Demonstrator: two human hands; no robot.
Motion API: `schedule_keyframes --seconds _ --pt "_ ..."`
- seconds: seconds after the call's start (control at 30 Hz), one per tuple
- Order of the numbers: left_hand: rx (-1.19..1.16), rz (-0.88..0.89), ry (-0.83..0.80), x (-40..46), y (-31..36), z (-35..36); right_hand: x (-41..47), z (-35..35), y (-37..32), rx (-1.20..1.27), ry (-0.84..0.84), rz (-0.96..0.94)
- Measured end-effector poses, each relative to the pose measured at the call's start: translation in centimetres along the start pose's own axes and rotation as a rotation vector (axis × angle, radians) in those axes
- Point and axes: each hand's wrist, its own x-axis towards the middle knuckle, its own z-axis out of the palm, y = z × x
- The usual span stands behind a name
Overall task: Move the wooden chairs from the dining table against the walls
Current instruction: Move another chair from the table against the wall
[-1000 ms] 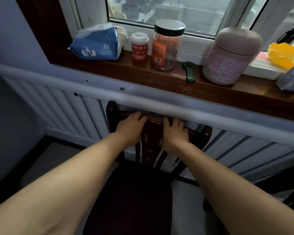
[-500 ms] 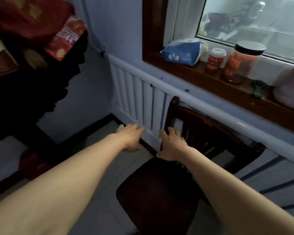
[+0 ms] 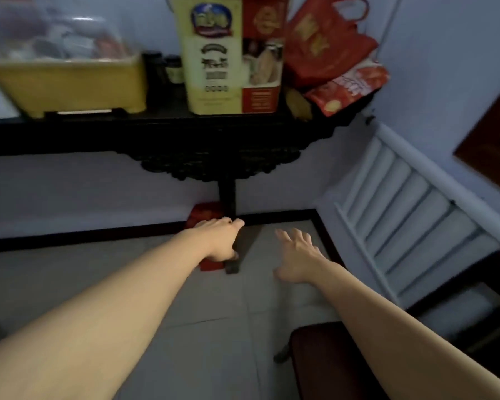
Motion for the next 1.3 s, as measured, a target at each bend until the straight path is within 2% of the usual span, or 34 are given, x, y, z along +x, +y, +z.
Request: schedule_keyframes --seconds 0.37,0.6,0.83,1.13,1.3 --pt "-0.235 -0.374 -0.02 -8.8 -22.4 1.9 8.3 2.6 -23.6 -0.141 -0.097 -0.327" --pt "-0.366 -0.61 0.01 -16.6 -32.6 4.2 10.7 5.1 -36.5 -0.207 -0.192 -0.573" --pt "-0.533 -0.866 0.042 -22.9 -39.0 6.2 13.4 7.0 -46.4 -0.297 -0.295 -0.846" --pt "-0.631 -1.201 0.103 -25.7 -43.5 6.0 18.1 7.3 -56.8 -0.472 -0.391 -1.208" --pt "-0.668 -1.302 0.129 -26.7 -44.9 6.2 19.7 7.4 -60.9 -0.484 -0.461 -1.314"
